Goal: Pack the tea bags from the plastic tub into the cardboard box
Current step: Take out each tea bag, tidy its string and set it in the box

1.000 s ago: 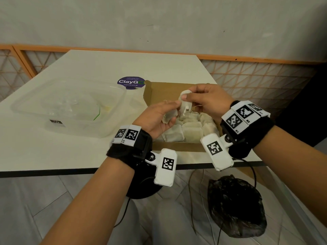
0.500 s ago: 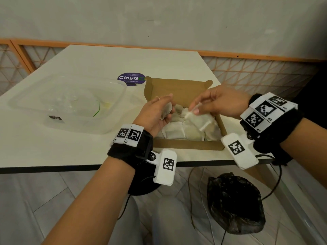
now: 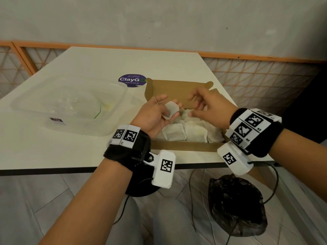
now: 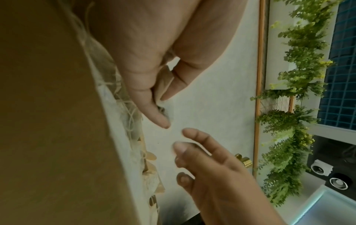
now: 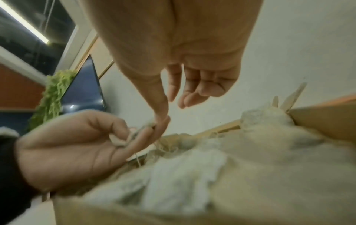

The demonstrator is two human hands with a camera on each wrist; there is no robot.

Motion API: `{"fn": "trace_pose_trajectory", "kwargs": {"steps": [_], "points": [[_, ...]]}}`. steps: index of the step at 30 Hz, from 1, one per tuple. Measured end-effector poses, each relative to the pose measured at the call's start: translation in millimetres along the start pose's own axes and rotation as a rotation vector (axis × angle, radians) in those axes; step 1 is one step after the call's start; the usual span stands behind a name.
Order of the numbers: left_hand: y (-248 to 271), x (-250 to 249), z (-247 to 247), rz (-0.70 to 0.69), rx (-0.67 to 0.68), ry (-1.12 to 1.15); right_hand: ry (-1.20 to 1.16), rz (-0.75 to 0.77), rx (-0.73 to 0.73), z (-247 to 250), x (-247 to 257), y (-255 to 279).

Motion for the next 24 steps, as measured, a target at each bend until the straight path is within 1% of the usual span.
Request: {"fn": "trace_pose_trajectory", "kwargs": {"steps": [1, 2, 3, 4, 6, 8, 10, 12, 14, 16, 18, 20, 22, 24], "points": [[0.2, -0.1, -1.1, -0.003, 0.011, -0.024, -0.106, 0.0, -0.071, 3.1, 2.1, 0.3], [0.6, -0.1, -2.7, -0.003, 0.025, -0.049, -0.201, -0.017, -0.108, 4.3, 4.3, 0.3], [0.8, -0.1, -4.8, -0.002, 0.043, -0.075, -0.262, -0.045, -0.108, 4.2, 6.8, 0.5], [1.7, -0.7, -7.7, -0.006, 0.064, -0.107, -0.284, -0.068, -0.076, 2.4, 9.0, 0.3], [2.8, -3.0, -12.6, -0.025, 0.103, -0.175, -0.242, -0.074, 0.031, -3.4, 13.0, -0.2], [3.0, -5.9, -15.1, -0.043, 0.109, -0.22, -0.191, -0.043, 0.068, -6.5, 13.3, -0.8], [2.4, -9.3, -12.5, -0.06, 0.055, -0.278, -0.231, -0.028, 0.012, -6.5, 12.0, 0.1], [2.2, -12.2, -7.2, -0.064, -0.008, -0.379, -0.355, -0.069, -0.074, -5.2, 7.3, 2.3], [2.0, -13.7, -3.6, -0.067, -0.036, -0.444, -0.466, -0.131, -0.098, -6.6, 2.6, 5.5], [1.4, -17.9, -1.8, -0.109, -0.085, -0.548, -0.439, -0.165, -0.08, -9.0, 0.3, 8.2], [1.3, -24.0, -3.1, -0.159, -0.107, -0.734, -0.373, -0.119, -0.111, -6.9, 1.8, 7.5], [4.1, -30.7, -7.9, -0.192, -0.073, -0.875, -0.349, -0.06, -0.13, -2.8, 9.2, 5.7], [7.6, -33.7, -10.1, -0.201, -0.066, -0.902, -0.378, -0.048, -0.129, 0.7, 15.3, 2.2], [10.7, -32.9, -6.4, -0.227, -0.141, -0.831, -0.424, -0.072, -0.143, 3.1, 18.3, -1.1]]}}
Point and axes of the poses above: each hand's wrist, its own y-axis away from the middle knuckle, its own z-axis out of the back of the hand, x = y × z, the point moved 2 cm from there along -y, towards the middle knuckle, and after that the axes turned 15 degrees about -y, right-handed, at the moved point
